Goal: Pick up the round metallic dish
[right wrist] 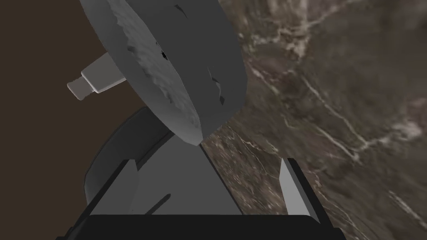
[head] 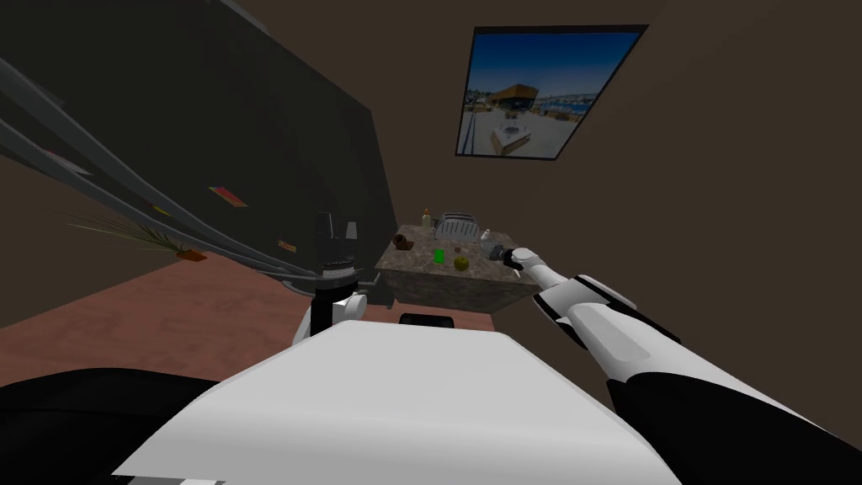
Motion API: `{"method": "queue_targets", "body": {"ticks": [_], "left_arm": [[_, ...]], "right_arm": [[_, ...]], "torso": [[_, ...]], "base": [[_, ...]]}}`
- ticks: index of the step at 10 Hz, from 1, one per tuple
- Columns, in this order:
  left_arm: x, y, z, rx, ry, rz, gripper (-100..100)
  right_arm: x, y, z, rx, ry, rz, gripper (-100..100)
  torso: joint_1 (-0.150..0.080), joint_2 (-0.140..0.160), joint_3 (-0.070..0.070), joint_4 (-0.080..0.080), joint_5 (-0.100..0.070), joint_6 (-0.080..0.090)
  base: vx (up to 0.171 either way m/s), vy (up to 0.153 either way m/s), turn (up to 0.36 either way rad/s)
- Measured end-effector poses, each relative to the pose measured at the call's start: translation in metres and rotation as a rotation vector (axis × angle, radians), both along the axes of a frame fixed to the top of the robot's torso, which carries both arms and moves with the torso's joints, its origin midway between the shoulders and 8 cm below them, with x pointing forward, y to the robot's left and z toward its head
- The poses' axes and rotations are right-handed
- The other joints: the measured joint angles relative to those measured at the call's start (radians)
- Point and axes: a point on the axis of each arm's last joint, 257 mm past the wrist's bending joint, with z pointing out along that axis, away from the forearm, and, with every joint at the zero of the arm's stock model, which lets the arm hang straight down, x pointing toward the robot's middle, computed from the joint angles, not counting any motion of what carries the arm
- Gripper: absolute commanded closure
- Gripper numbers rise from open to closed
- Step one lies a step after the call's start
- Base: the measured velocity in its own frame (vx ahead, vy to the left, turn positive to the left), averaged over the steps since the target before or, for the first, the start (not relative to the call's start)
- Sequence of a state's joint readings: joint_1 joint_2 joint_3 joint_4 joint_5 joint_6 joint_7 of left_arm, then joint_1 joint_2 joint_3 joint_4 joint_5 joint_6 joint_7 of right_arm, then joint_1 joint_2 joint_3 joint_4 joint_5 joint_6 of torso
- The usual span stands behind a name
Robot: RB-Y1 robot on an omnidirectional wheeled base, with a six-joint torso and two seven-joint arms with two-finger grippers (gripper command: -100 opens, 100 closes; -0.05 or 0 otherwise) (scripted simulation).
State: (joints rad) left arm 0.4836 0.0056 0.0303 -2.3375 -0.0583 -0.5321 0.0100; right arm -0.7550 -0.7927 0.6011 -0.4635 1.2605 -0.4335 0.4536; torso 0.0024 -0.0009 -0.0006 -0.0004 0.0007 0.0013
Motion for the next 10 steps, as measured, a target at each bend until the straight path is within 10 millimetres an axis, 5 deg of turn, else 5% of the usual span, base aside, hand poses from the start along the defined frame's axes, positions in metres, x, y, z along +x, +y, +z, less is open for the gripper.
{"method": "queue_targets", "body": {"ticks": [3, 4, 5, 6, 7, 8, 10], "left_arm": [[0.000, 0.000, 0.000, 0.000, 0.000, 0.000, 0], [0.000, 0.000, 0.000, 0.000, 0.000, 0.000, 0], [0.000, 0.000, 0.000, 0.000, 0.000, 0.000, 0], [0.000, 0.000, 0.000, 0.000, 0.000, 0.000, 0], [0.000, 0.000, 0.000, 0.000, 0.000, 0.000, 0], [0.000, 0.000, 0.000, 0.000, 0.000, 0.000, 0], [0.000, 0.000, 0.000, 0.000, 0.000, 0.000, 0]], "right_arm": [[-0.001, -0.005, 0.000, -0.045, 0.006, 0.006, -100], [-0.007, -0.022, -0.003, -0.072, 0.020, -0.016, -100], [-0.008, -0.025, -0.003, -0.078, 0.022, -0.019, 0], [-0.008, -0.024, -0.003, -0.077, 0.021, -0.018, -100], [-0.011, -0.023, -0.010, -0.077, 0.025, -0.022, -100], [-0.011, -0.023, -0.011, -0.077, 0.023, -0.023, 100], [-0.011, -0.023, -0.011, -0.077, 0.023, -0.023, 100]], "torso": [[-0.003, 0.002, 0.001, 0.000, -0.001, 0.000], [-0.003, 0.001, 0.001, 0.000, -0.001, 0.000], [-0.003, 0.001, 0.001, 0.000, -0.001, 0.000], [-0.003, 0.002, 0.001, 0.000, -0.001, 0.000], [-0.005, -0.002, -0.001, 0.000, -0.001, -0.001], [-0.004, -0.001, -0.001, 0.000, -0.001, 0.000], [-0.004, 0.001, 0.001, 0.000, -0.001, 0.000]], "base": [[0.011, 0.010, 0.004], [0.015, 0.013, -0.007], [0.000, 0.000, 0.000], [0.071, -0.021, 0.083], [0.045, -0.015, 0.026], [0.005, -0.002, -0.003], [0.000, 0.000, 0.000]]}}
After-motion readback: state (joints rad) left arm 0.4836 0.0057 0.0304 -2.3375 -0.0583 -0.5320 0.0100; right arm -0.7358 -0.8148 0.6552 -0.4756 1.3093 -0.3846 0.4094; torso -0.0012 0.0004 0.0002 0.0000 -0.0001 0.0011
